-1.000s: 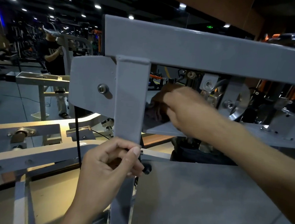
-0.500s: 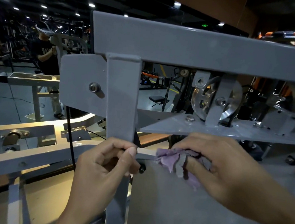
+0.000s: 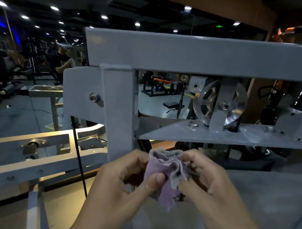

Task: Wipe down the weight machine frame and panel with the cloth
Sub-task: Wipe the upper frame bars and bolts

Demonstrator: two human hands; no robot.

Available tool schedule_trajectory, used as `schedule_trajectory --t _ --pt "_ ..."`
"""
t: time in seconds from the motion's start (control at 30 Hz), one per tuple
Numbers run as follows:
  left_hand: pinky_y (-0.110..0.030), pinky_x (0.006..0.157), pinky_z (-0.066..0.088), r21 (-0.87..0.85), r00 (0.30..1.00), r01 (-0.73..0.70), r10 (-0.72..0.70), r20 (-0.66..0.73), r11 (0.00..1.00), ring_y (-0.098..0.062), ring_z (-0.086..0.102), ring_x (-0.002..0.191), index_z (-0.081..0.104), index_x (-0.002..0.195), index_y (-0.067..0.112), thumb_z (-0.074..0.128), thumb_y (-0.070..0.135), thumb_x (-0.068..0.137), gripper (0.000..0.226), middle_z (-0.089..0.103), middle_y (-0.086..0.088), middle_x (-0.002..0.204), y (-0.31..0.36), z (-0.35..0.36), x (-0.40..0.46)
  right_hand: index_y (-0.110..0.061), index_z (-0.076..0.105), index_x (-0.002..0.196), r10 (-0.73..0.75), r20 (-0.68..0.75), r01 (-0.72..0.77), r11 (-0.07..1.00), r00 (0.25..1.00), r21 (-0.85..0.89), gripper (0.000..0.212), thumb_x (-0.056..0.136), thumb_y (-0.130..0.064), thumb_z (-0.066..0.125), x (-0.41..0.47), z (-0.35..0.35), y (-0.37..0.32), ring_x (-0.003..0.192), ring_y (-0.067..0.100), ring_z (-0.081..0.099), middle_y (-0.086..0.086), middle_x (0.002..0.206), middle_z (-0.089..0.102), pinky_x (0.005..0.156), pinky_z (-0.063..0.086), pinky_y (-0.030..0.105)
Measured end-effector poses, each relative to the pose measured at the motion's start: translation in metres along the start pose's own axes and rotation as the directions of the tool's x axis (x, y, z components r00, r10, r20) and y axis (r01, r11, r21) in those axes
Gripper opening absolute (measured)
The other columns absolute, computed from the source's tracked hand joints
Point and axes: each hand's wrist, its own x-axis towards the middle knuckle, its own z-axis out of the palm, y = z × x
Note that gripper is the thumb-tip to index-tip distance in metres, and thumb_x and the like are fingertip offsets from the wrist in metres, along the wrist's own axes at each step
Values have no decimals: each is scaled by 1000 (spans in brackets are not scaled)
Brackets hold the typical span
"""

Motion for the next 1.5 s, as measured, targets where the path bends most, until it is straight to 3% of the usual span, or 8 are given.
schedule_trajectory --t 0.23,0.43,0.57,0.7,0.8,1.07,1.37,1.5 --pt "-19 70 46 739 916 -223 397 -65 636 -4 55 80 67 110 29 67 27 89 21 61 18 94 56 -15 40 -30 74 90 -15 -76 21 997 997 77 7 93 -24 73 -6 -26 14 81 23 75 0 93 72 64 63 39" --pt "-40 63 46 976 946 -155 308 102 155 -28 56 77 61 98 14 74 0 77 29 59 -5 87 69 4 81 -27 75 83 32 4 -32 993 999 114 24 97 -10 66 -26 -64 30 70 30 74 9 86 75 60 59 36" --pt "-39 74 46 995 968 -98 227 104 -37 -28 63 83 61 98 20 47 28 97 16 66 -5 93 79 13 105 -26 76 81 86 49 -92 986 995 137 29 97 -4 64 -36 -81 41 65 34 72 12 82 75 57 58 36" --pt "-35 68 47 998 997 -18 70 14 53 -27 66 92 67 109 29 53 18 99 20 68 -1 107 73 30 126 -28 76 80 113 108 -128 981 988 144 29 98 -8 64 -39 -91 48 67 32 73 11 83 76 59 58 33" --pt "-41 88 54 972 998 -1 -62 16 233 -32 65 108 70 120 28 53 18 98 28 69 -3 119 59 32 141 -26 75 80 108 105 -123 980 989 156 25 98 -12 64 -43 -100 52 66 31 73 11 82 75 59 57 32" --pt "-38 89 51 832 984 -166 37 172 529 -19 63 101 77 110 33 56 29 99 24 67 3 107 56 36 134 -21 75 79 86 86 -101 977 993 187 29 95 -1 62 -52 -118 59 62 33 70 14 79 73 57 55 32" --pt "-30 92 46 924 991 -130 22 131 361 -15 56 112 71 123 32 45 22 106 34 62 13 123 81 52 103 -22 76 77 184 106 -200 964 977 175 28 94 -4 64 -61 -136 75 65 37 71 16 80 74 58 56 37" --pt "-18 81 44 877 989 -141 99 106 460 -11 58 100 74 113 27 54 12 101 28 62 16 109 80 66 92 -20 76 77 166 81 -179 966 983 186 28 94 -2 64 -62 -141 78 63 38 70 17 78 72 56 55 35"
